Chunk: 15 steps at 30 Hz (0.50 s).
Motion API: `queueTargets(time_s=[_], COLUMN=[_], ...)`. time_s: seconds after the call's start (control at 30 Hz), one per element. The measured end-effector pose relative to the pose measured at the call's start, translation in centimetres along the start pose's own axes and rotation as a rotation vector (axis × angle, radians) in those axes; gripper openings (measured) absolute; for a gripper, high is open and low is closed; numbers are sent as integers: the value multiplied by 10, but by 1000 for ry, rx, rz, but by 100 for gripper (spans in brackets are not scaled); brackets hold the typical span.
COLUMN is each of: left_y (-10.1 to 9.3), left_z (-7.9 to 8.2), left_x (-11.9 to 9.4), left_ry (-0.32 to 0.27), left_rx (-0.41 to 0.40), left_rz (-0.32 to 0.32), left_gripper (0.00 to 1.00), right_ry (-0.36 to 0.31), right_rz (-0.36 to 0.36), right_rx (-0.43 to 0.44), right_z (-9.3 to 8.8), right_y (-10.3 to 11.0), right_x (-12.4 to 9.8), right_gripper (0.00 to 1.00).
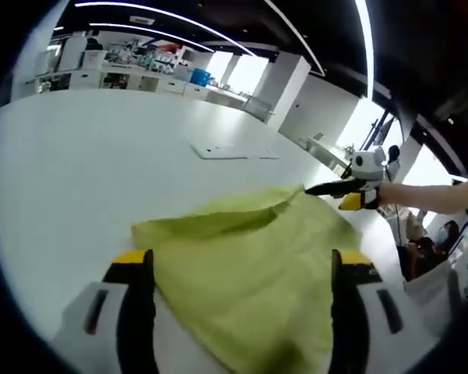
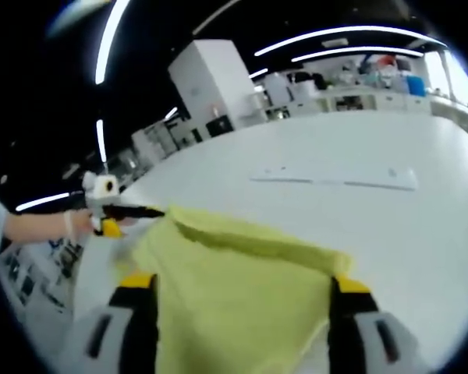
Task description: Fold the garment on the visible template until the final outline fits inside the template.
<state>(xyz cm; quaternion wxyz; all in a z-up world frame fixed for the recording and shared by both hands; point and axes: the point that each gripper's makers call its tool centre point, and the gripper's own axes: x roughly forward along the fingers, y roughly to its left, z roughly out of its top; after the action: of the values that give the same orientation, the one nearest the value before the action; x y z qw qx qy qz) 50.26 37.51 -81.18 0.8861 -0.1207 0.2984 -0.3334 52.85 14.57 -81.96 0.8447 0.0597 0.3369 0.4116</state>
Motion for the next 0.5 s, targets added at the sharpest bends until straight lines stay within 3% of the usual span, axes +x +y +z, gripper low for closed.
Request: queueTargets(time_s=[0.1,0.27,0.5], left_y=[10,-1,1], left_z=[3,1,0], left_x=[3,3,-12], left_ry=[3,6,0], left_rx=[-4,0,-5], left_rz=[11,-1,11], left_gripper=[90,91,89], right_ry=[-7,-3,-4], right_rz=[1,1,-5], right_rx=[18,10,1], right_z=[1,0,-2], right_y=[0,2,5], right_x=[0,-1,-9], right_gripper=[90,90,90])
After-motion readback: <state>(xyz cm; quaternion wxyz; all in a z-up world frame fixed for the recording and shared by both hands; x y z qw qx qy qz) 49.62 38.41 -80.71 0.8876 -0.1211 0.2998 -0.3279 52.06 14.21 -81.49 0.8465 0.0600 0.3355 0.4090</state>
